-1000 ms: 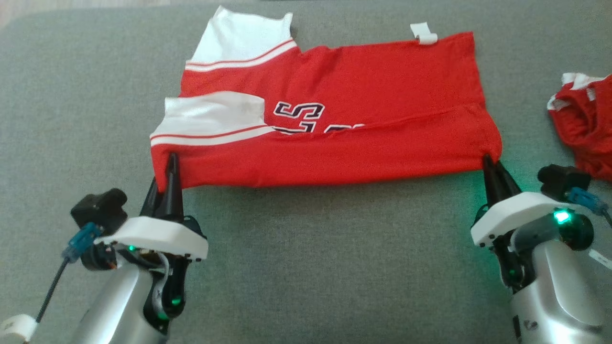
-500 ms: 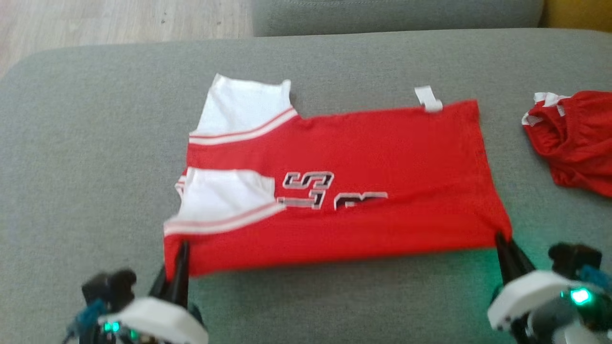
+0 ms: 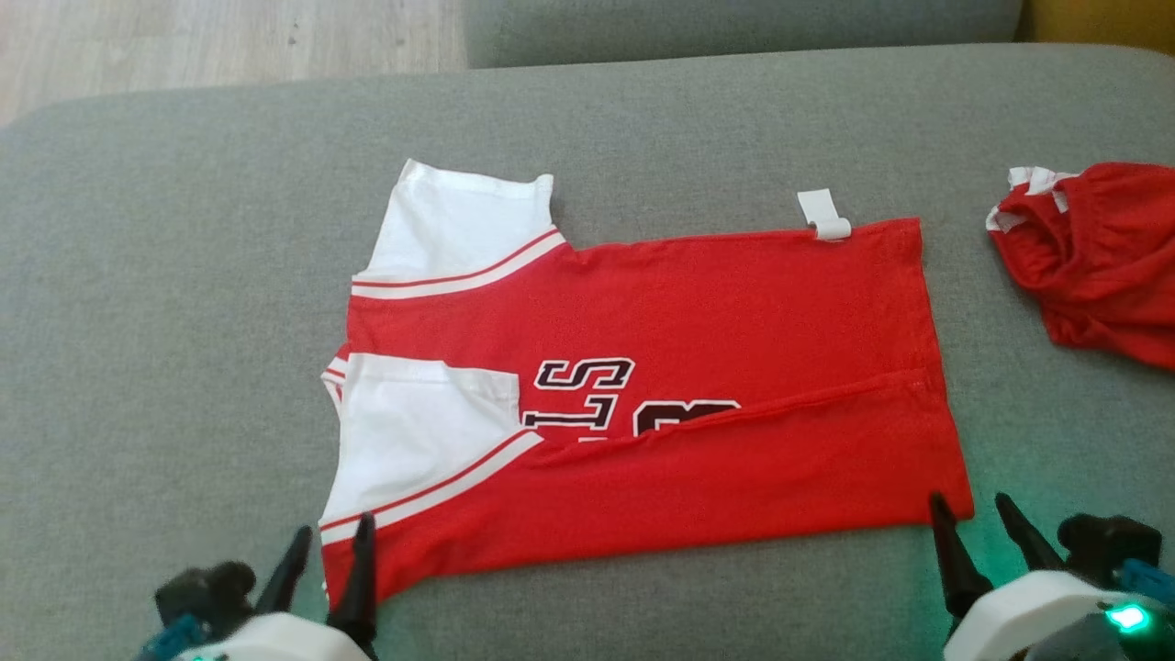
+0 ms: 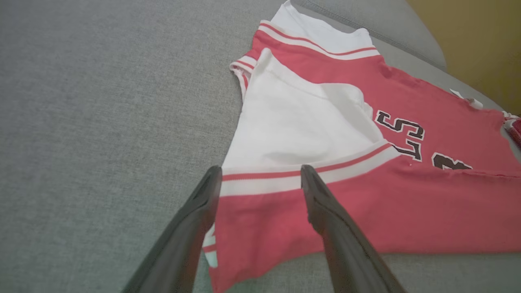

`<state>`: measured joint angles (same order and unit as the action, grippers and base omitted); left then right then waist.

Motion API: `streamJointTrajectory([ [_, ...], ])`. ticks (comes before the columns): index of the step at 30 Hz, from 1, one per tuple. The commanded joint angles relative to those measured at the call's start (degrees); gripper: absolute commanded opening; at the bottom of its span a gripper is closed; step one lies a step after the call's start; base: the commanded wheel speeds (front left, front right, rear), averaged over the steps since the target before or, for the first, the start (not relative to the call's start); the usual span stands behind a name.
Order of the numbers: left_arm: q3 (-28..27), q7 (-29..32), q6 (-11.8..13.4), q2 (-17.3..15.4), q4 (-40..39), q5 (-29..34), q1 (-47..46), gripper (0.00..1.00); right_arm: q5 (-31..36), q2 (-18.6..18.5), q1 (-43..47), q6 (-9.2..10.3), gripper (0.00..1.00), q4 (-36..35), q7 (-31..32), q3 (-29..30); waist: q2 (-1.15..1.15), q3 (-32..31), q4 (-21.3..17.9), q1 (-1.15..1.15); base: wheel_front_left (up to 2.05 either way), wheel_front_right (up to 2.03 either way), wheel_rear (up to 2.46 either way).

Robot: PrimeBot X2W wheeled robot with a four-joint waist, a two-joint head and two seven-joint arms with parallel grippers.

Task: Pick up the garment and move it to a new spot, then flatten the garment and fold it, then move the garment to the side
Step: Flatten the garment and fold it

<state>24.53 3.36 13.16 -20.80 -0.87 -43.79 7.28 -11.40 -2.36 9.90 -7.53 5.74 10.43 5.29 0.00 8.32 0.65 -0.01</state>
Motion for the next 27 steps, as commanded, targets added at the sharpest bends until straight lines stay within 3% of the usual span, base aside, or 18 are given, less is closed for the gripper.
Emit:
streamJointTrajectory([
  [1, -2.57, -0.62, 0.23, -2.09, -2.22, 1.04, -3.84, 1.00, 0.81, -0.52, -0.32, 0.04, 1.00, -2.79, -0.04, -0.66, 0.00, 0.51, -0.28, 0.01, 0.00, 0.00, 0.00],
  [9, -4.96, 5.40, -1.01, -9.69, -6.48, 5.55, -20.05, 1.00, 2.54, -0.52, -6.16, 0.04, 1.00, -8.99, -0.76, 0.64, 0.00, 3.47, -1.79, 0.01, 0.00, 0.00, 0.00],
  [15, -5.33, 14.13, -4.79, -14.55, -4.31, 7.03, -37.82, 1.00, 4.58, -0.52, -13.91, 0.04, 1.00, -12.04, 0.42, -2.54, 0.00, 8.71, -4.70, 0.01, 0.00, 0.00, 0.00],
  [27, -0.53, 26.43, -10.64, -16.09, 9.97, 8.54, -56.10, 1.00, 4.29, -0.52, -24.24, 0.04, 1.00, -12.06, 1.07, -9.14, 0.00, 20.60, -10.30, 0.01, 0.00, 0.00, 0.00],
])
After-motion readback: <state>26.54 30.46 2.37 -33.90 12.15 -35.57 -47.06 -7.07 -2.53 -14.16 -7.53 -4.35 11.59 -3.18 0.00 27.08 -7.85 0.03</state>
